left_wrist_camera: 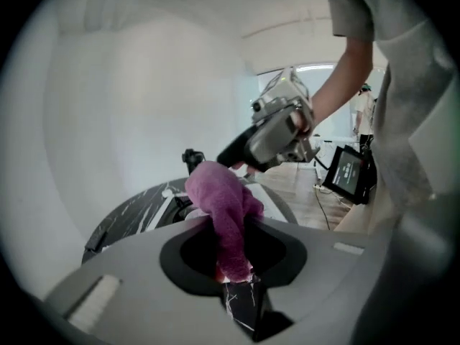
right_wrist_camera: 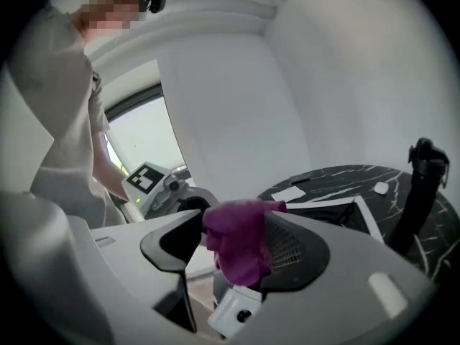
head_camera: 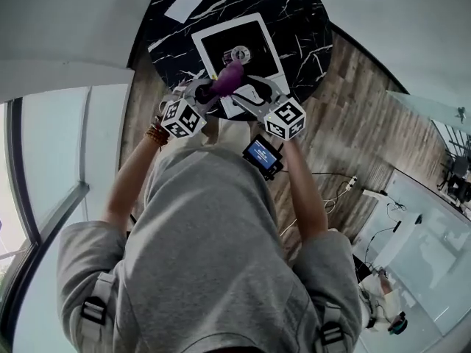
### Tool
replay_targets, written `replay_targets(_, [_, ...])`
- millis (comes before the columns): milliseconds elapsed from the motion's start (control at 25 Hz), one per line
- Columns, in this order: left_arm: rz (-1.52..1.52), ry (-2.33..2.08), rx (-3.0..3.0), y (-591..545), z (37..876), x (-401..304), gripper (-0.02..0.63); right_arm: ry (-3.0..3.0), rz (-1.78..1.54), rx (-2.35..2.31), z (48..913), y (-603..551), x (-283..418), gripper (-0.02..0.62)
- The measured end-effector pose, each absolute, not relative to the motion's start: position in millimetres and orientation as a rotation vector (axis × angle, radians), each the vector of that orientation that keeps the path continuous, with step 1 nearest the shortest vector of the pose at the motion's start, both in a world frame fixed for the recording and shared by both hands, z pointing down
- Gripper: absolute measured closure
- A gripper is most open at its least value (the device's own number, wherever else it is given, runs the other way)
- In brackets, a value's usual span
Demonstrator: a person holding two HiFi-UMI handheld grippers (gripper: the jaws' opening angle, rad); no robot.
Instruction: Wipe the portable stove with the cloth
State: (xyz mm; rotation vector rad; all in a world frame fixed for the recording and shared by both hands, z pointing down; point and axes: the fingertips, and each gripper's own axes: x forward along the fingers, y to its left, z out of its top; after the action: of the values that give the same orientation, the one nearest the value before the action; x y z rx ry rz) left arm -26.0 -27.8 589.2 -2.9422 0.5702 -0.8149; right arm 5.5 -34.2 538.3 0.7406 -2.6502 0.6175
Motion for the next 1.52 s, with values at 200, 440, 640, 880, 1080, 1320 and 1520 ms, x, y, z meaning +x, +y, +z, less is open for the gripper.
replay_targets(200, [-0.521,0.585,-2.98,-7.1,545.6,-23.2,0.525,-2.787,0.898,0.518,524.3,-38.2,-44.3,0.361])
replay_targets(440, [-0.517,0.725,-3.021,-24.1,551.8,-38.3,0.436,-2.776,1.016,0.425,526.0,-61.1,-59.5,0.438])
replay_targets(640, [-0.591,0.971,-3.059,-44.8,576.2,-56.8,0.398,-2.627,0.904,0.514,548.5,-127.6,-24.6,0.445])
replay_targets(880, [-0.738,1.153,-3.151,-50.8,620.4,-45.0,0.334,-2.358,0.668,0.502,585.1,-230.7,18.8,0.445])
replay_targets(1080, [-0.826,1.353,-3.222,-46.8,653.5,-31.1,0.293,-2.182,0.522,0.46,627.4,-280.5,27.6,0.443])
replay_targets(1320, [-0.959,1.515,-3.226,-36.4,683.4,-20.6,0.285,-2.014,0.542,0.351,682.4,-289.8,38.9,0.448])
replay_targets(1520, [-0.977,1.6,-3.171,-37.4,688.4,-17.9,0.273,-1.986,0.53,0.296,681.8,-288.6,31.8,0.453])
